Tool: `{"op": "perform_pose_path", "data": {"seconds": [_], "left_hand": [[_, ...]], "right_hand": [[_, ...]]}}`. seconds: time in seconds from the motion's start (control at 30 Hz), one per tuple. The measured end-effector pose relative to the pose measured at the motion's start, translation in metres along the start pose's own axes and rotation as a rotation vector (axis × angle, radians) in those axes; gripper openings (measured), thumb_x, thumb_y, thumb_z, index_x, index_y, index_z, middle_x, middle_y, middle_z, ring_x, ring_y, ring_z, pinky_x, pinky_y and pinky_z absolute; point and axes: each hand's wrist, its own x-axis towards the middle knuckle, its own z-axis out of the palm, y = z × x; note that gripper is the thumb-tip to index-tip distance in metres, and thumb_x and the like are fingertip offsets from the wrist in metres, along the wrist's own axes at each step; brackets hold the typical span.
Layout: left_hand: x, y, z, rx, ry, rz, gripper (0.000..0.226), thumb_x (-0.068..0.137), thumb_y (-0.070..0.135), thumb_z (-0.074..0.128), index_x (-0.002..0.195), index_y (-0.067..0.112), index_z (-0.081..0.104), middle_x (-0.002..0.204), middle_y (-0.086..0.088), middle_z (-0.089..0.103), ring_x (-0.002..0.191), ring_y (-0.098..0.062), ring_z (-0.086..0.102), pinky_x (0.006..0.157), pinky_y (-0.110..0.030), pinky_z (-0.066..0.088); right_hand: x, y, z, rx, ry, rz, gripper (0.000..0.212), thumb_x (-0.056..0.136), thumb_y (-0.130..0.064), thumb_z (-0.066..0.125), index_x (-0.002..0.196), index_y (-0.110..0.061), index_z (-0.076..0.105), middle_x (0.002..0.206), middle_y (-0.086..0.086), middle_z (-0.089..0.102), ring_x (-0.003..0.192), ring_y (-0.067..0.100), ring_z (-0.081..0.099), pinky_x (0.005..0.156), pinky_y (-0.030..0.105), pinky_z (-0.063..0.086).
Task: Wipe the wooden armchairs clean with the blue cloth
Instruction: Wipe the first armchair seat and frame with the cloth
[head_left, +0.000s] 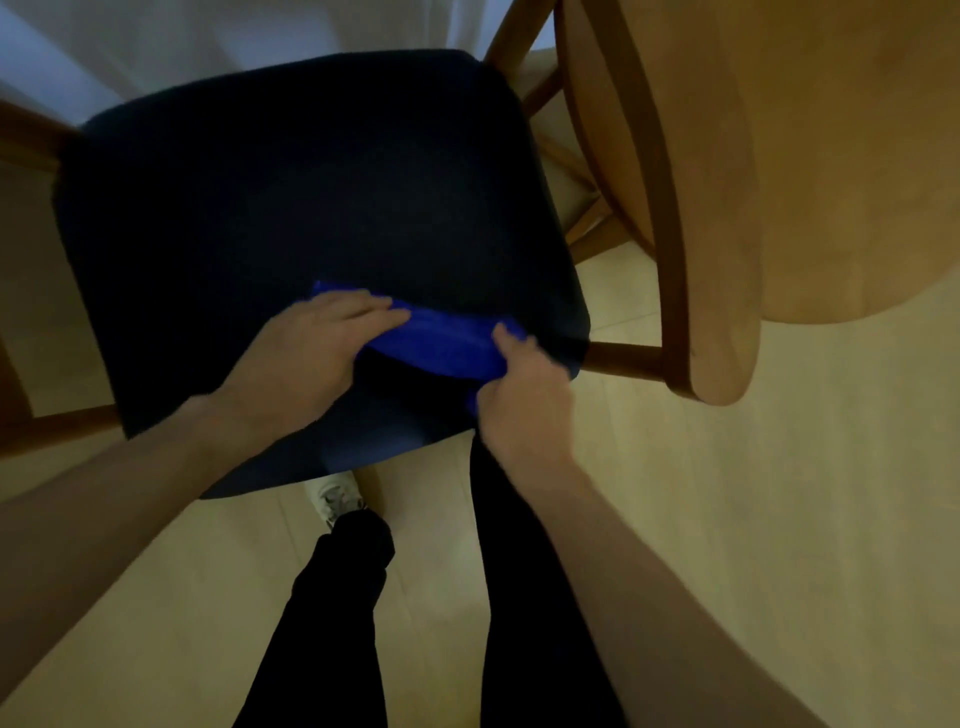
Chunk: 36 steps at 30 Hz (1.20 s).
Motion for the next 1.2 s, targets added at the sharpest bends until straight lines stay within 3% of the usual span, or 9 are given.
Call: {"op": "perform_pose_path", "data": {"seconds": [0.2,0.3,0.37,0.47,0.7,0.9,1.03,1.1,1.2], "left_hand": [[0.094,0.043,-0.014,-0.079,0.212,0.039,0.050,0.085,-0.004,0.055,0.130,0.015,0.058,0.133,-0.009,0.059,0.132,-0.032,0.044,0.106,-0.053,0.031],[0.121,0.048,-0.004,0.062,0.114,0.126,0.037,0.085,0.003,0.055,0.118,0.016,0.067,0.128,-0.008,0.062,0.129,-0.031,0.046,0.108,-0.047,0.025],[0.118,0.048,0.014,0.136,-0.026,0.163,0.034,0.088,0.009,0.050,0.114,0.019,0.069,0.130,-0.004,0.061,0.129,-0.027,0.045,0.108,-0.043,0.027],[0.099,0.041,0.035,0.182,-0.114,0.189,0.034,0.092,0.013,0.047,0.118,0.023,0.067,0.142,0.002,0.052,0.139,-0.025,0.033,0.108,-0.040,0.025],[0.051,0.006,0.032,0.338,-0.228,0.326,0.035,0.095,0.016,0.048,0.126,0.026,0.060,0.143,0.008,0.049,0.144,-0.021,0.026,0.112,-0.037,0.022],[-0.031,-0.046,0.011,0.300,-0.304,0.043,0.030,0.093,0.018,0.044,0.106,0.025,0.070,0.120,0.008,0.066,0.125,-0.016,0.050,0.104,-0.038,0.036],[-0.086,-0.084,-0.015,0.468,-0.466,-0.276,0.007,0.093,0.022,0.054,0.088,0.020,0.058,0.083,0.003,0.060,0.084,-0.016,0.058,0.081,-0.035,0.051],[-0.106,-0.094,-0.026,0.517,-0.605,-0.451,0.003,0.094,0.021,0.053,0.095,0.018,0.052,0.072,0.000,0.043,0.076,-0.017,0.049,0.070,-0.033,0.047],[-0.118,-0.101,-0.029,0.496,-0.776,-0.600,0.019,0.098,0.018,0.044,0.114,0.012,0.051,0.090,-0.005,0.051,0.087,-0.021,0.054,0.070,-0.033,0.038]], "right_hand": [[0.050,0.036,-0.048,-0.424,0.132,-0.184,0.083,0.091,0.000,0.053,0.158,-0.025,0.009,0.164,0.013,-0.001,0.135,0.033,0.043,0.095,0.040,0.052],[0.054,0.055,-0.034,-0.585,-0.038,-0.135,0.091,0.092,0.000,0.053,0.157,-0.025,-0.006,0.162,0.019,-0.014,0.131,0.037,0.046,0.076,0.034,0.054],[0.049,0.062,-0.015,-0.582,-0.119,-0.091,0.091,0.095,-0.004,0.052,0.156,-0.027,-0.012,0.160,0.022,-0.019,0.138,0.039,0.037,0.093,0.037,0.052],[0.039,0.063,0.009,-0.451,-0.124,-0.008,0.093,0.094,-0.005,0.054,0.156,-0.032,-0.010,0.158,0.020,-0.025,0.143,0.042,0.026,0.103,0.042,0.046],[0.000,0.039,0.048,-0.303,-0.105,0.033,0.080,0.094,-0.001,0.048,0.157,-0.032,0.009,0.162,0.018,-0.009,0.126,0.043,0.048,0.093,0.040,0.048],[-0.063,-0.028,0.137,-0.108,-0.218,0.076,0.082,0.091,0.004,0.047,0.157,-0.031,0.013,0.161,0.022,0.002,0.126,0.036,0.048,0.076,0.016,0.031],[-0.104,-0.094,0.197,0.019,-0.334,0.061,0.083,0.092,0.008,0.045,0.158,-0.028,0.011,0.160,0.027,-0.003,0.132,0.036,0.043,0.099,0.025,0.040],[-0.121,-0.124,0.219,0.062,-0.416,0.029,0.081,0.092,0.009,0.046,0.158,-0.026,0.013,0.160,0.026,-0.001,0.136,0.033,0.037,0.102,0.026,0.040],[-0.130,-0.149,0.240,0.096,-0.465,0.001,0.074,0.092,0.009,0.048,0.154,-0.022,0.024,0.157,0.026,0.017,0.133,0.030,0.038,0.100,0.028,0.042]]}}
